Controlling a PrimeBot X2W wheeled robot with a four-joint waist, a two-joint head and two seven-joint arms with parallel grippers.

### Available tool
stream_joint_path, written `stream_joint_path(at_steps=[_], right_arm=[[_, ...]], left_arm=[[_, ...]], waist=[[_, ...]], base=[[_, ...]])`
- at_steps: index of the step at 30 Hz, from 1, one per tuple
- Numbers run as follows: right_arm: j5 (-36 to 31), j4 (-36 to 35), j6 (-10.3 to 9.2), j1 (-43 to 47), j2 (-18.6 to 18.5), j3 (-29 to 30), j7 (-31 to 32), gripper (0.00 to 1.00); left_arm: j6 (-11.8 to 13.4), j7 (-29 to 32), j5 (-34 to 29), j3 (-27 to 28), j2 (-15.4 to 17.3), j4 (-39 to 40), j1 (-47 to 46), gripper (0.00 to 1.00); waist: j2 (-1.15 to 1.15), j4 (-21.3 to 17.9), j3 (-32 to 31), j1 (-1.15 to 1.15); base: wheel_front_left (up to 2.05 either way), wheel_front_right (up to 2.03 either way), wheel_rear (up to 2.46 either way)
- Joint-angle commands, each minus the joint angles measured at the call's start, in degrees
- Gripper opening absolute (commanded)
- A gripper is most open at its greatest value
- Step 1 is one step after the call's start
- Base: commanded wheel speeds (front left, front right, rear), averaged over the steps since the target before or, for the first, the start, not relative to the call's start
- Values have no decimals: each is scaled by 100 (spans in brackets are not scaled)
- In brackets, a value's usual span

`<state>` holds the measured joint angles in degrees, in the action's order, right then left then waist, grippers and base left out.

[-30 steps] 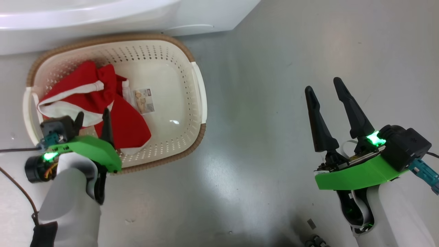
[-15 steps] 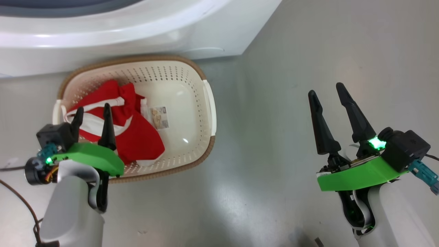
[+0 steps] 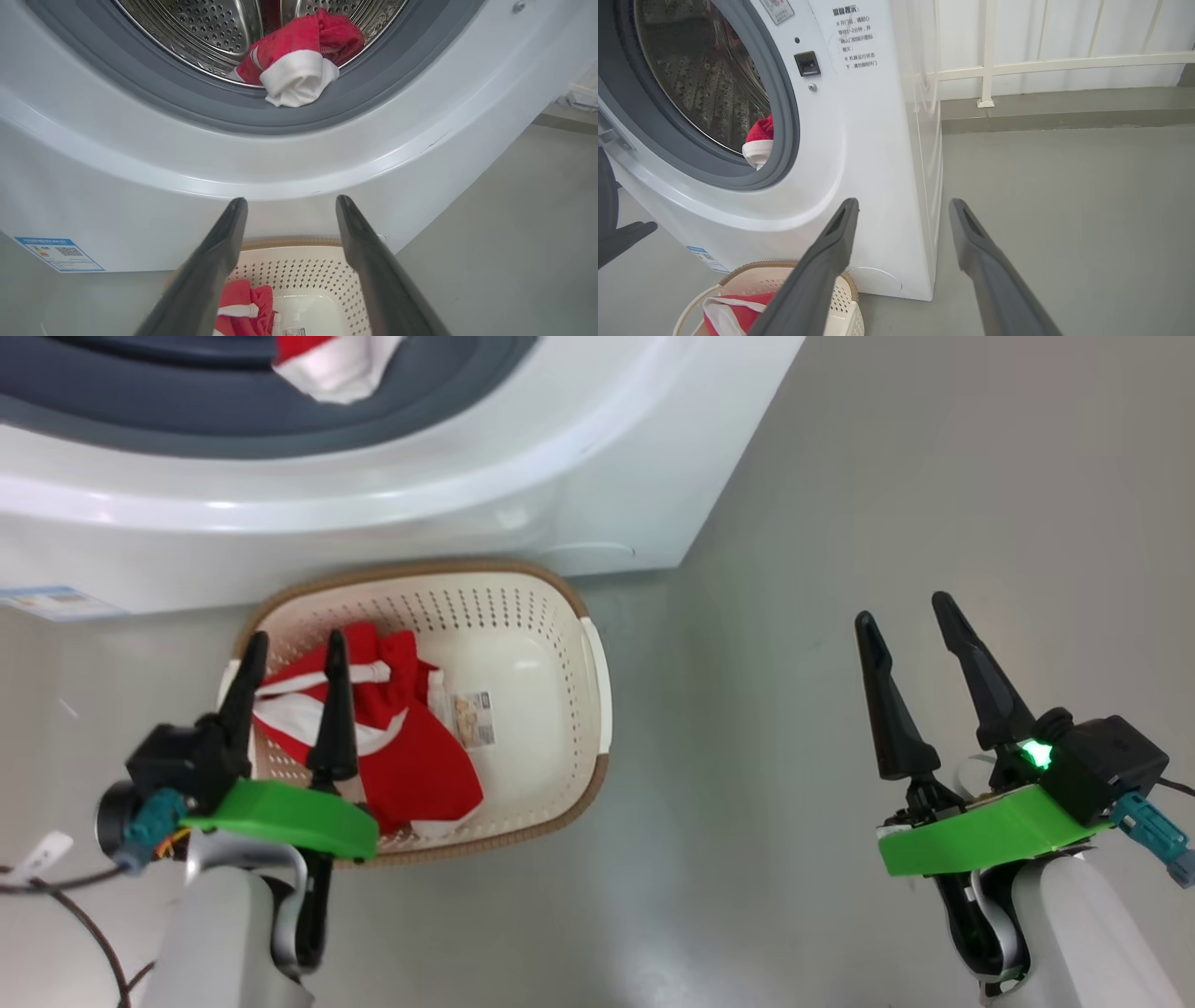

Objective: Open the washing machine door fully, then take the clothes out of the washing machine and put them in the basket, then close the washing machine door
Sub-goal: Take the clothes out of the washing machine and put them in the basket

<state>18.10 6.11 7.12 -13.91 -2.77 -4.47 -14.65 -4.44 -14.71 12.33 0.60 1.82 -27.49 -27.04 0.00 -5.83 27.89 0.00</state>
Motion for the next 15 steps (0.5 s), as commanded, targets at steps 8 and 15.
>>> stream_joint_path(at_steps=[8, 15], right_arm=[[-76, -43, 36, 371, -10, -32, -35, 100], [-174, -57, 36, 610, -10, 58, -35, 100]], left_arm=[[382, -29, -116, -100, 107, 1125, 655, 100], [493, -29, -153, -167, 107, 1678, 1098, 100]], waist=[[0, 164, -724, 0], [0, 269, -1180, 0]], base=[[0, 0, 0], [0, 0, 0]])
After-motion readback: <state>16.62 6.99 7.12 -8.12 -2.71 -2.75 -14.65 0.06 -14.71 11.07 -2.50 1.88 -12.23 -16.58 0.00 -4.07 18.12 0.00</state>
